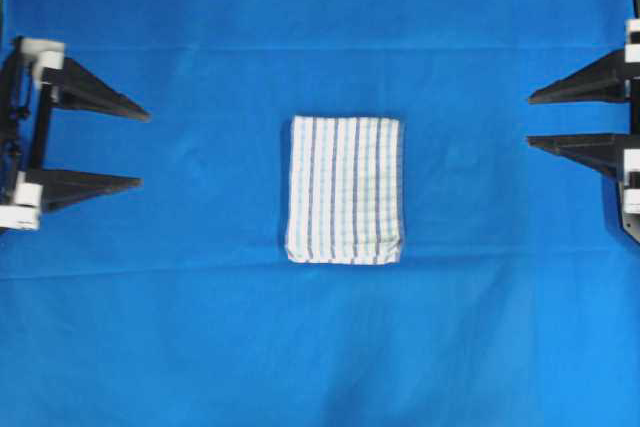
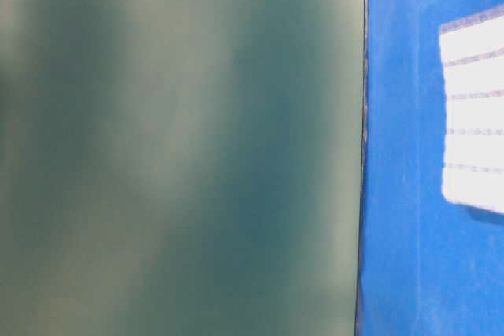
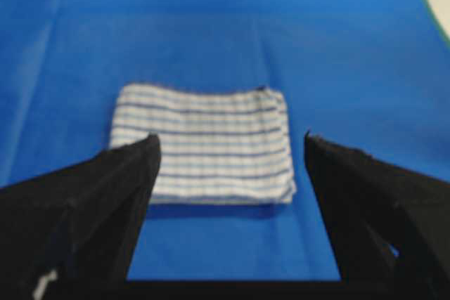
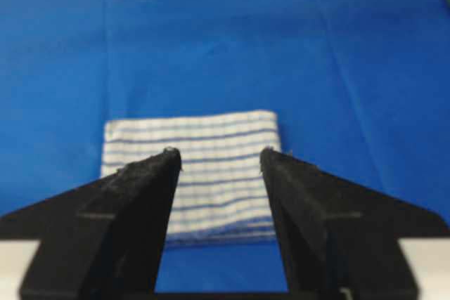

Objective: Fold the blue towel.

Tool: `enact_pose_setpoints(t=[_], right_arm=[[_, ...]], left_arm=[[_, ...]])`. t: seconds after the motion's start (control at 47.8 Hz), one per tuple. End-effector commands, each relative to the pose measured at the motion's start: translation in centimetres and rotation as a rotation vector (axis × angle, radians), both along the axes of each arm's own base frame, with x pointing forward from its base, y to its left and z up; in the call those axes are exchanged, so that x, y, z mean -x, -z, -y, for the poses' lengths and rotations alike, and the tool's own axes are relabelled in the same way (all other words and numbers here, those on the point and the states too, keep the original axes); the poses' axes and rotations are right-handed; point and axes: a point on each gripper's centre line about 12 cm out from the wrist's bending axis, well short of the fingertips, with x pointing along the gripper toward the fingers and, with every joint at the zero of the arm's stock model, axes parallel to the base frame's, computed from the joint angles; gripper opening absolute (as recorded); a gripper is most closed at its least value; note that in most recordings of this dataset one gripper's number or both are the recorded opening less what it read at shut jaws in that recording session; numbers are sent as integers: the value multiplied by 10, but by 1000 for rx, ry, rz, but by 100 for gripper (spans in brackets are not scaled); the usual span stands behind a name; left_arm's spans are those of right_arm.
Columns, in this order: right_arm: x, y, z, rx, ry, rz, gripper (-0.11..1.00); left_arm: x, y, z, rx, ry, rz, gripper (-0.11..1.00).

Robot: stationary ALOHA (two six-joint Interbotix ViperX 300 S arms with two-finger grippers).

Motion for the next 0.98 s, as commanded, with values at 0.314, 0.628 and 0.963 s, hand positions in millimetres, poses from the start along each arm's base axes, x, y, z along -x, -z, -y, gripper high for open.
enact_pose_setpoints(t=[0.314, 0.628, 0.963], right_arm=[[27, 28, -1, 4, -33, 71, 56], [33, 62, 0, -36, -30, 56, 56], [30, 75, -1, -62, -37, 44, 56]], left_arm=[[49, 33, -16, -6, -88, 61, 75], [67, 54, -15, -3, -90, 58, 74], [69, 62, -14, 0, -91, 54, 72]])
